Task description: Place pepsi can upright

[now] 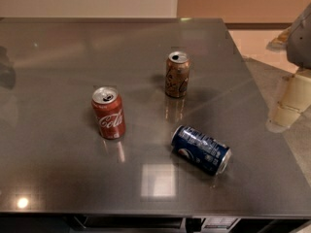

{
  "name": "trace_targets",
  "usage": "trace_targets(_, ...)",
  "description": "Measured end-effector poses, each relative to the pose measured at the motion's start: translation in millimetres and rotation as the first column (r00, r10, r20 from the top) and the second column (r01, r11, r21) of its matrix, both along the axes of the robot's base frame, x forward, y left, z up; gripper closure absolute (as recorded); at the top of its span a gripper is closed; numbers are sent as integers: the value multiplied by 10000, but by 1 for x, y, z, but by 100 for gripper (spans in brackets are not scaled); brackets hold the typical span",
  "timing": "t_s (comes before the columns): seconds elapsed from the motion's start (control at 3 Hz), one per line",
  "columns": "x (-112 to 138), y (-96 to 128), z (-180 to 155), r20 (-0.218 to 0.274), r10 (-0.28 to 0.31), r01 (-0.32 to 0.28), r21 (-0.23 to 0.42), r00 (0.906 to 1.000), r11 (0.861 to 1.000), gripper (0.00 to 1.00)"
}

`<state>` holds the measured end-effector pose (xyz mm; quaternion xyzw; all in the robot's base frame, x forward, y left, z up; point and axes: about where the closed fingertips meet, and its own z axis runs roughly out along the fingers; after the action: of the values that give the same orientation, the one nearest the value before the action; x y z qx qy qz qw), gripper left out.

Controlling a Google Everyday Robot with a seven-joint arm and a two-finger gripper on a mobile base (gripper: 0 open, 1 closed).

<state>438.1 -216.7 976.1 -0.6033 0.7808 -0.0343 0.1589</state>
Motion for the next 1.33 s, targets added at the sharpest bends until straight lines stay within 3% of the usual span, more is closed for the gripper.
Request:
trace_targets(0.33, 0, 0, 0, 2, 0, 0, 0, 10000, 10000, 0)
trace_targets(0.67, 3, 14, -5, -519, 162, -166, -70, 9985, 9998, 0)
trace_targets(1.0, 7, 53, -16, -1316, 491, -500, -38, 9901, 9987, 0)
trace_targets(1.33, 13, 91, -31, -2080, 359, -365, 12, 9775, 9993, 0)
